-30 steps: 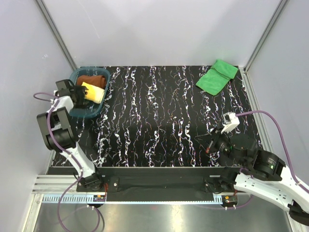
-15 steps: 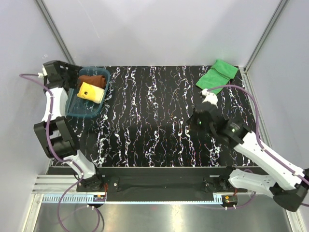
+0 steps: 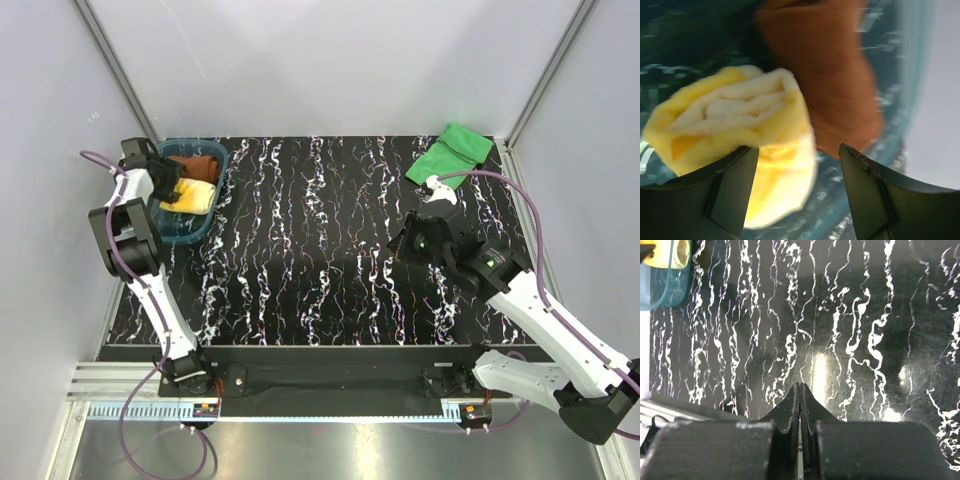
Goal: Roll the towels
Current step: Place the rolled towel into the container, then move the towel to the center of the board
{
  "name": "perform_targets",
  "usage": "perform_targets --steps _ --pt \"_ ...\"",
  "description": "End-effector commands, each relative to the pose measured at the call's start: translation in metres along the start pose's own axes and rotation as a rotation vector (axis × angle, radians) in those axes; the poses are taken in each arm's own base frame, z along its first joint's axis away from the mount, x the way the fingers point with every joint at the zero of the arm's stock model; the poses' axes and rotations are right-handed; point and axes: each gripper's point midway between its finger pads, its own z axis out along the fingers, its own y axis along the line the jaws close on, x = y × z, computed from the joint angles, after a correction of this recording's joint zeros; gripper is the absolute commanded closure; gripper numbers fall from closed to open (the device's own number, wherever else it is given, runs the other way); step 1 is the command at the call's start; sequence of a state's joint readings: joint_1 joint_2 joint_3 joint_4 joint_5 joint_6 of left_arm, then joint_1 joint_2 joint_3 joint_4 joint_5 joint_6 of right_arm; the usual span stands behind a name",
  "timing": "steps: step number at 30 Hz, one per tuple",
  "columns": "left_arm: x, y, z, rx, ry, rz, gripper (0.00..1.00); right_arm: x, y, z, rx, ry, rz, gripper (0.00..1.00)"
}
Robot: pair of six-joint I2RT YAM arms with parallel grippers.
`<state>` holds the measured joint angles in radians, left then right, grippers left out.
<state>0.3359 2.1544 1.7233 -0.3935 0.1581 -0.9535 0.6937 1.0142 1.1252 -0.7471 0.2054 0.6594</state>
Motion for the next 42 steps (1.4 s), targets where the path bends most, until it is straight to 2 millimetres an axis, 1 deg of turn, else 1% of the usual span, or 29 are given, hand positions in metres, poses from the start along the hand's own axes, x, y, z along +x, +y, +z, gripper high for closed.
perform_targets --steps 1,3,6,9,12,17,19,20,22,23,24,25,26,27,28,29,30,31,32,33,34,35,36,37,38,39,40,41,42 --pt "-0.038 -0.004 -0.007 -0.032 -0.096 0.035 0.29 -0.002 0.008 -0.004 -0.049 -0.005 0.000 1.00" --pt "-0.045 0.006 -0.005 -0.065 -0.104 0.023 0.29 -0.001 0.007 -0.003 -0.048 -0.004 -0.001 1.00" --pt "-0.054 0.005 -0.013 -0.071 -0.138 0.028 0.29 0.001 0.008 -0.001 -0.050 0.000 -0.003 1.00" --pt "-0.065 -0.018 -0.033 -0.010 -0.170 0.029 0.28 0.002 0.009 0.000 -0.053 0.011 -0.003 1.00" --pt "-0.068 -0.038 -0.049 0.054 -0.173 0.025 0.26 0.001 0.006 -0.002 -0.041 0.007 -0.007 1.00" --pt "-0.071 -0.084 -0.094 0.209 -0.179 0.024 0.25 -0.007 -0.004 -0.005 0.016 -0.018 -0.030 0.96" --pt "-0.069 -0.101 -0.111 0.269 -0.177 0.030 0.21 -0.012 -0.003 0.003 0.027 0.021 -0.047 0.96" --pt "-0.067 -0.114 -0.130 0.308 -0.188 0.039 0.21 -0.011 -0.005 0.008 0.038 0.052 -0.047 0.96" --pt "-0.059 -0.136 -0.148 0.378 -0.179 0.055 0.19 -0.021 -0.011 0.024 0.062 0.085 -0.035 0.97" --pt "-0.056 -0.145 -0.159 0.403 -0.178 0.064 0.18 -0.024 -0.017 0.035 0.094 0.100 -0.031 0.95" --pt "-0.049 -0.148 -0.165 0.412 -0.154 0.072 0.18 -0.043 -0.024 0.038 0.114 0.071 -0.012 0.86" --pt "-0.037 -0.156 -0.169 0.427 -0.136 0.086 0.18 -0.051 -0.033 0.043 0.131 0.070 0.007 0.75" --pt "-0.026 -0.159 -0.170 0.434 -0.119 0.097 0.18 -0.050 -0.035 0.057 0.112 0.116 0.034 0.55" --pt "-0.018 -0.166 -0.178 0.445 -0.122 0.120 0.18 -0.057 -0.037 0.063 0.089 0.126 0.069 0.40" --pt "0.007 -0.178 -0.181 0.462 -0.095 0.165 0.18 -0.070 -0.056 0.071 0.106 0.117 0.133 0.25" --pt "0.018 -0.187 -0.187 0.473 -0.090 0.198 0.18 -0.071 -0.061 0.090 0.093 0.139 0.162 0.22" --pt "0.032 -0.185 -0.188 0.446 -0.083 0.240 0.18 -0.079 -0.068 0.099 0.107 0.129 0.183 0.19" --pt "0.062 -0.195 -0.191 0.465 -0.044 0.291 0.18 -0.086 -0.077 0.109 0.123 0.120 0.197 0.18" --pt "0.077 -0.195 -0.195 0.462 -0.033 0.334 0.18 -0.079 -0.092 0.132 0.178 0.162 0.195 0.19" --pt "0.094 -0.191 -0.200 0.453 -0.019 0.365 0.18 -0.092 -0.093 0.141 0.185 0.142 0.186 0.19" --pt "0.126 -0.192 -0.205 0.469 0.022 0.415 0.18 -0.096 -0.101 0.151 0.209 0.144 0.180 0.19" --pt "0.140 -0.187 -0.207 0.461 0.024 0.449 0.18 -0.089 -0.121 0.172 0.279 0.178 0.168 0.19" --pt "0.162 -0.171 -0.199 0.449 0.054 0.483 0.18 -0.107 -0.120 0.181 0.279 0.151 0.156 0.19" --pt "0.188 -0.173 -0.221 0.505 0.070 0.533 0.18 -0.113 -0.128 0.190 0.295 0.146 0.152 0.19" --pt "0.203 -0.169 -0.228 0.528 0.077 0.563 0.18 -0.106 -0.152 0.207 0.351 0.190 0.165 0.19" --pt "0.217 -0.164 -0.230 0.556 0.072 0.621 0.19 -0.128 -0.155 0.211 0.347 0.155 0.152 0.19" --pt "0.244 -0.144 -0.236 0.549 0.106 0.677 0.19 -0.133 -0.165 0.217 0.356 0.159 0.155 0.19" --pt "0.252 -0.132 -0.233 0.527 0.095 0.703 0.18 -0.143 -0.183 0.228 0.375 0.149 0.175 0.19" --pt "0.262 -0.120 -0.232 0.522 0.112 0.722 0.19 -0.148 -0.191 0.232 0.379 0.143 0.180 0.19"
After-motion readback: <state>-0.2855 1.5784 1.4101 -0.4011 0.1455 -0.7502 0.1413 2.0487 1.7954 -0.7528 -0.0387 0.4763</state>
